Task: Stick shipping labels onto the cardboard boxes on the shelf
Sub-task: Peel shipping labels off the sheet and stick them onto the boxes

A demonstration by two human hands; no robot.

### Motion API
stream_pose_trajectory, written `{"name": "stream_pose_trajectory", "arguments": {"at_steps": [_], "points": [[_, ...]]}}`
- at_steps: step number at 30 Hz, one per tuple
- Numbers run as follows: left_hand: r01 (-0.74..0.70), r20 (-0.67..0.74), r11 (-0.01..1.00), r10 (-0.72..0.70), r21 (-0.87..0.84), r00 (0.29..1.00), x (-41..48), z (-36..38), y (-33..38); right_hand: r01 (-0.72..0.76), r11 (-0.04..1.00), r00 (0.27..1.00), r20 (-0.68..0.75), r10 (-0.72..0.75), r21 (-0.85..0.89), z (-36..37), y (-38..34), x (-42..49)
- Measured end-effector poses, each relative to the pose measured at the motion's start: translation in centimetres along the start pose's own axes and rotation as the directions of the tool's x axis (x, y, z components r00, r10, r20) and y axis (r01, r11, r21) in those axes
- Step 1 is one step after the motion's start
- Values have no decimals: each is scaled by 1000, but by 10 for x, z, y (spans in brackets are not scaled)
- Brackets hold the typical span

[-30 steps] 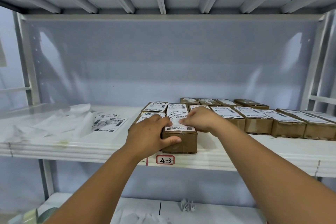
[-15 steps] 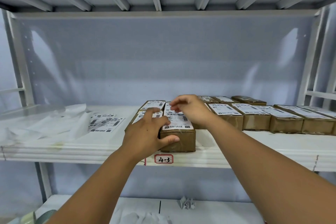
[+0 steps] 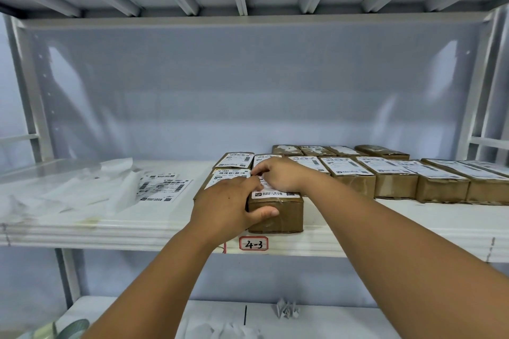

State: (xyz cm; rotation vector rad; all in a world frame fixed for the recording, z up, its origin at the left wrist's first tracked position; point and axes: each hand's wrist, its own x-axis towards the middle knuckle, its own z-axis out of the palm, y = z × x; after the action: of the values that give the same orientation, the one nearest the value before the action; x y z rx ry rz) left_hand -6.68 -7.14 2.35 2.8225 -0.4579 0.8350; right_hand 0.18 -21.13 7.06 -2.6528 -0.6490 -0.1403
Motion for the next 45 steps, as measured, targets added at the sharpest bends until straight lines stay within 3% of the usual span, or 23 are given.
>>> {"name": "stream_pose_trajectory", "arguments": {"at_steps": [6, 11, 19, 23, 27, 30, 34, 37, 41, 45], "points": [[23, 27, 1000, -22, -13, 999, 1, -1, 1, 8, 990, 998, -66, 1, 138, 1, 16, -16], [43, 35, 999, -42, -29, 998, 0, -2, 1, 2, 835, 998, -48, 29, 550, 7, 38, -43], [93, 90, 995, -90, -31, 992, -1, -9, 6, 2, 776, 999, -26, 18, 631, 10, 47, -63], [88, 200, 993, -70, -78, 977, 3, -17, 6, 6, 838, 976, -184, 114, 546, 5, 50, -60], [58, 230, 985, -19, -163, 973, 15, -26, 4, -28, 969, 912, -390, 125, 245, -8, 48, -54], [48, 170, 971, -8, -235, 985, 31, -33, 2, -71, 990, 901, -418, 116, 123, -16, 43, -40], [80, 296, 951, 13, -299, 955, 55, -35, -4, -157, 984, 865, -469, 179, 87, -26, 46, -12], [50, 318, 967, 33, -250, 948, 74, -23, -21, -245, 967, 860, -446, 250, 70, -32, 53, 18], [101, 304, 937, 5, -334, 953, 85, -7, -46, -340, 940, 895, -314, 317, -20, -27, 69, 64], [107, 288, 919, 8, -380, 957, 87, 7, -57, -400, 914, 889, -272, 368, -73, -16, 85, 109]]}}
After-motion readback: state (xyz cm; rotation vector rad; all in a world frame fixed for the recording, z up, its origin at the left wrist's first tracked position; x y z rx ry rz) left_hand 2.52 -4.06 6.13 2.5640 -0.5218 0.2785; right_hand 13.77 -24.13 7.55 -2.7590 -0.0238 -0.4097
